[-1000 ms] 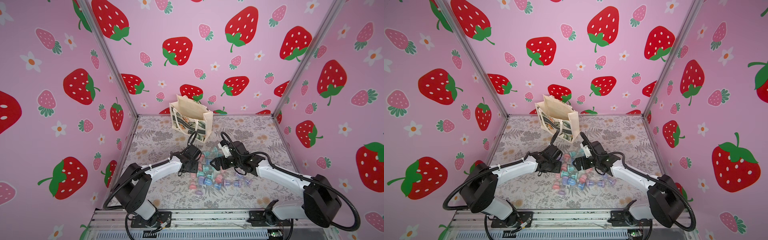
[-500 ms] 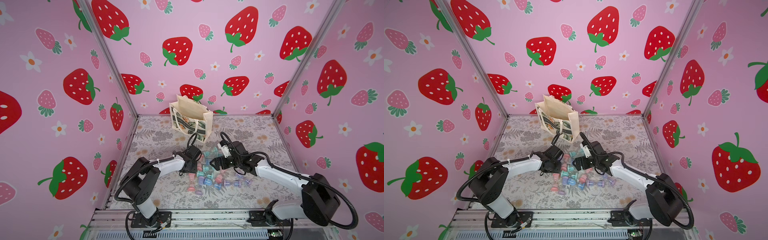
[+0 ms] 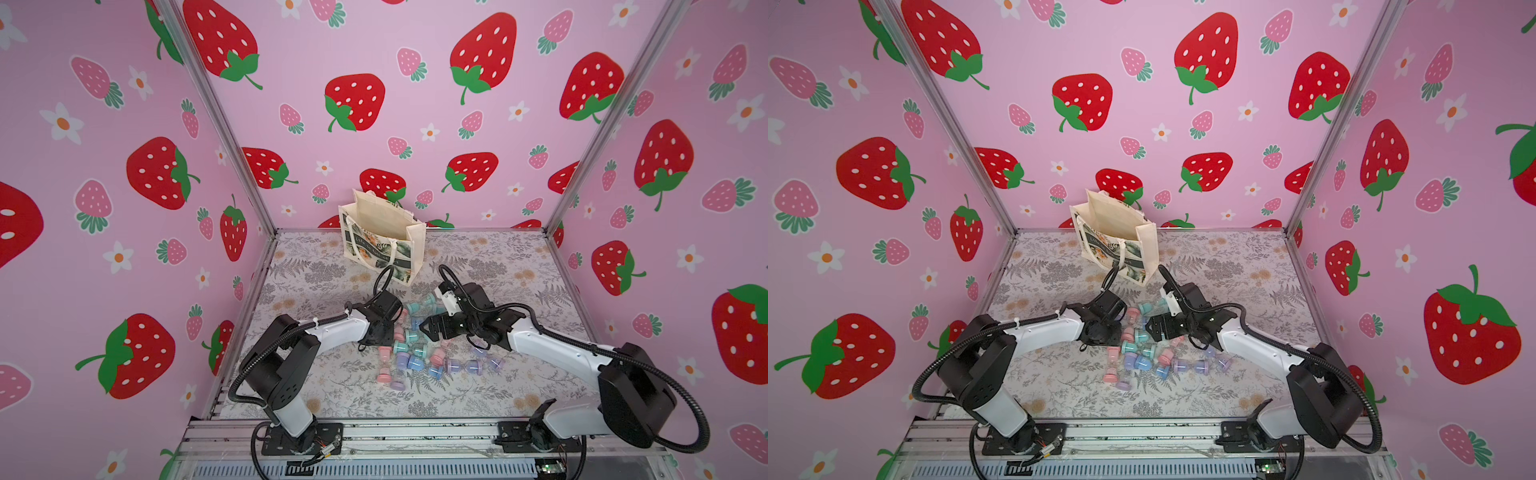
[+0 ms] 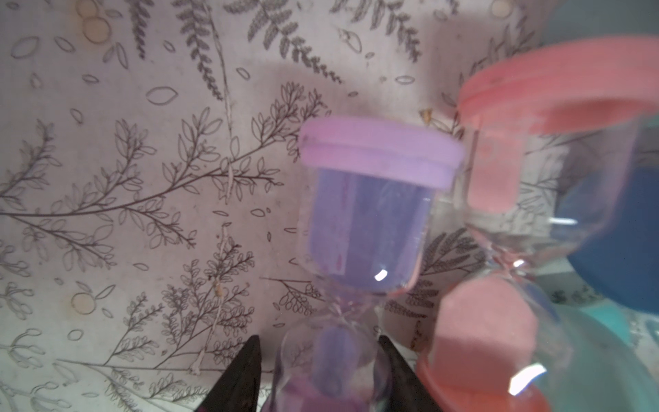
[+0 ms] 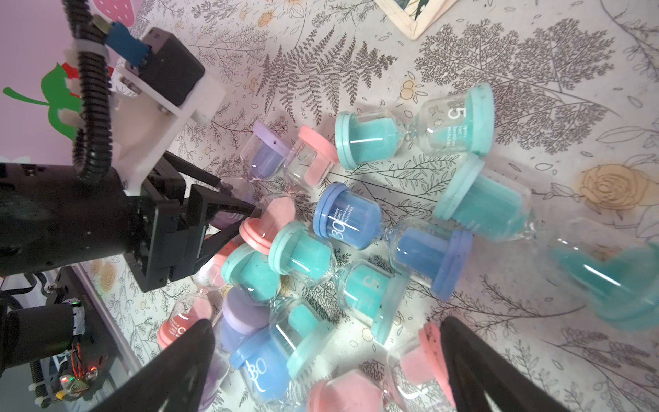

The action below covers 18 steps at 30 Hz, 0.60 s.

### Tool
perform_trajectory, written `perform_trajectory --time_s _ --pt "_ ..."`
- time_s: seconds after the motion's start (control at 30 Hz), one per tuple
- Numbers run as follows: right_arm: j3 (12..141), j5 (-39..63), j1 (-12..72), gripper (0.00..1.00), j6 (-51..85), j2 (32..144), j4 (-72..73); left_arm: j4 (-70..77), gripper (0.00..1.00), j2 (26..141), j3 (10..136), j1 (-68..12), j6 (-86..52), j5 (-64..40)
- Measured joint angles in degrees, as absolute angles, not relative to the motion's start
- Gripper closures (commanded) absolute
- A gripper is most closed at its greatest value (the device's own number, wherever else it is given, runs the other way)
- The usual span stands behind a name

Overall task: Put the hourglass into the canvas bag
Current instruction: Pick up the hourglass from the center of the board.

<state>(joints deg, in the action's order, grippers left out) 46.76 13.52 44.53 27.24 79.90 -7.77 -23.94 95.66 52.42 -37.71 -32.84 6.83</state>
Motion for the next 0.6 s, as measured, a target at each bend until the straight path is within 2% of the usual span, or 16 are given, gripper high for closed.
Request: perform_trajectory --time_s 0.4,0.6 --pt "46.8 12.9 44.5 0.01 27.2 79.9 -7.7 -23.9 0.62 94.8 51.4 -37.7 -33.3 6.9" --pt "46.8 12.4 44.5 0.01 27.2 79.9 -7.7 -23.9 0.65 94.4 51.4 -37.7 -33.3 6.8"
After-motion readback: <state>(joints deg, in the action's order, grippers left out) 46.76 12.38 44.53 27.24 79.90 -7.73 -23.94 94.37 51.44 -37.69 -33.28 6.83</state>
